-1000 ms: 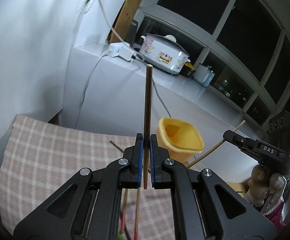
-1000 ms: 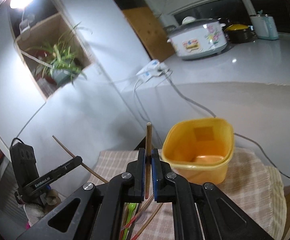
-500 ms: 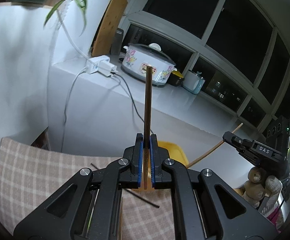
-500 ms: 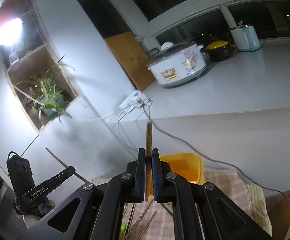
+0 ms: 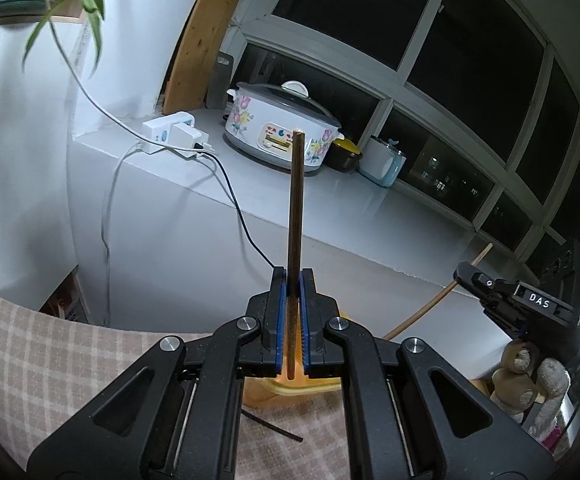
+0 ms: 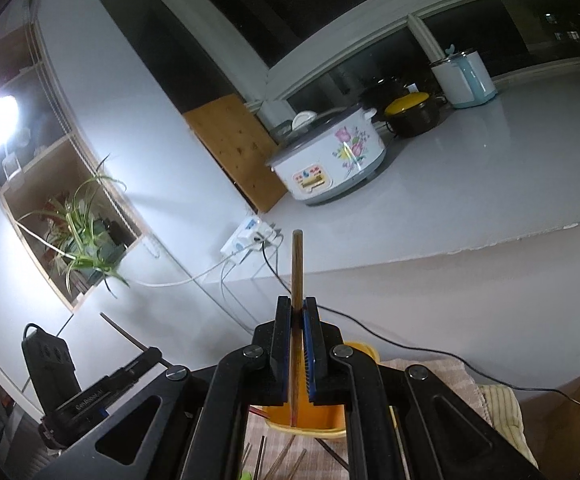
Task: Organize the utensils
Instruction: 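Carry the chopstick over the yellow container and open the left tool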
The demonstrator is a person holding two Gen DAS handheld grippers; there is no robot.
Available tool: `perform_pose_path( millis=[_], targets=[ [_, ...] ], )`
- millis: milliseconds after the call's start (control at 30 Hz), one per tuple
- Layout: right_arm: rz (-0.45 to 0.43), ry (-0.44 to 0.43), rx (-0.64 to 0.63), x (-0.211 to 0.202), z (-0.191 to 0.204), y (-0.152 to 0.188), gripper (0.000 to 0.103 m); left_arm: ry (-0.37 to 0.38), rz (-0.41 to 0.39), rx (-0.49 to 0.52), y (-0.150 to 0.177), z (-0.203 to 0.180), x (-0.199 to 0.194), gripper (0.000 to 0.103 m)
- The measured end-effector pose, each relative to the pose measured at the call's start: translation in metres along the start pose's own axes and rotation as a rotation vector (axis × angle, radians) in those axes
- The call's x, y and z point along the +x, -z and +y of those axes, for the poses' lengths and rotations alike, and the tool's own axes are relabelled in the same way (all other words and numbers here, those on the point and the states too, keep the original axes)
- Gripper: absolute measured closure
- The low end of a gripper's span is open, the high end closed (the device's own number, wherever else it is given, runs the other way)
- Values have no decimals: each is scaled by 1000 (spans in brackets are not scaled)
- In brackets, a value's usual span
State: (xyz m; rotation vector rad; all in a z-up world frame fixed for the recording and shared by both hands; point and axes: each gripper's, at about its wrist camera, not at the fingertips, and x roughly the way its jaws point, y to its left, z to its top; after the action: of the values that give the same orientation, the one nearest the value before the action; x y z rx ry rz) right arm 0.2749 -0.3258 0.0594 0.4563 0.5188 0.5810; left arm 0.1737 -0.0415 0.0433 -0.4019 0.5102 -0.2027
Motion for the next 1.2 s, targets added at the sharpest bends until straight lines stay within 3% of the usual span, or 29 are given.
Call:
perform_pose_path(
  millis=[333, 867, 1200],
  targets=[
    [14, 59, -70, 12, -1, 5, 100, -17, 41, -2, 8, -2, 22, 99],
    [164, 106, -114, 46, -13, 40, 100, -36, 78, 21, 28, -7, 23, 99],
    [208, 137, -130, 55, -16, 54, 99, -40, 97, 26, 37, -9, 22, 99]
  ],
)
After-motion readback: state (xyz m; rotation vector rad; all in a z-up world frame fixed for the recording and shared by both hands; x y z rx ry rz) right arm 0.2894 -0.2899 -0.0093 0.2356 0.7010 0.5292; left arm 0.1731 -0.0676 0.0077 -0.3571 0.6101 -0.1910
